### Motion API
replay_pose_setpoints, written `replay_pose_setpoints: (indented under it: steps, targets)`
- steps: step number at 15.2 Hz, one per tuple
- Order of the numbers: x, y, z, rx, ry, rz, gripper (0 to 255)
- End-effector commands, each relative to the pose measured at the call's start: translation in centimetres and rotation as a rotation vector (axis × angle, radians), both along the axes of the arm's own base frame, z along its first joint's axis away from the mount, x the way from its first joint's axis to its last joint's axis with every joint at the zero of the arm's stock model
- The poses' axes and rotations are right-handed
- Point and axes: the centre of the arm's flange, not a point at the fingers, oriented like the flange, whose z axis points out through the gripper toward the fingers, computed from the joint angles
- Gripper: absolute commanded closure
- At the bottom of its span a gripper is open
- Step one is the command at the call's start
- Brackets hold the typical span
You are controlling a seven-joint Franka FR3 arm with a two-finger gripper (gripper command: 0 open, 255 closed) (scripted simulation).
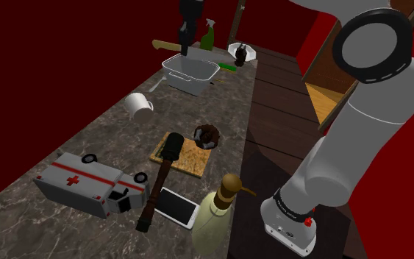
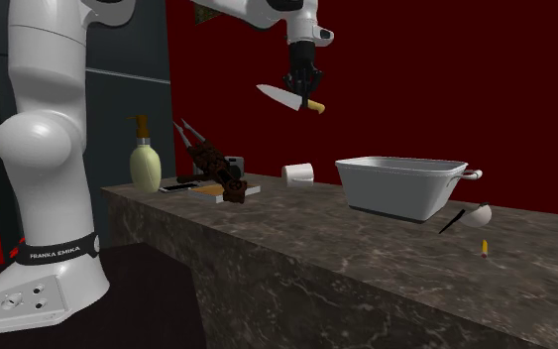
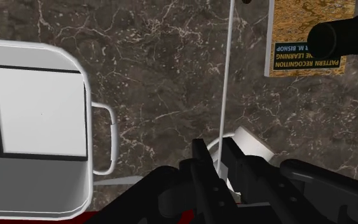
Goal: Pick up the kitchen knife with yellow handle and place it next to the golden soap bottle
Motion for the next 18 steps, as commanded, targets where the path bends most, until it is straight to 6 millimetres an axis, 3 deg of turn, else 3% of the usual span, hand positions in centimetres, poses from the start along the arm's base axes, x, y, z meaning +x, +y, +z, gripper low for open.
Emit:
replay_pose_setpoints:
  steps: [1,10,18]
  targets:
    - [0.1,0.0,1.1,0.000,0.000,0.000,255]
    - [0.1,0.0,5.7,0.000,0.000,0.000,255]
    - [-7.3,7.5,5.7,0.000,0.000,0.000,255]
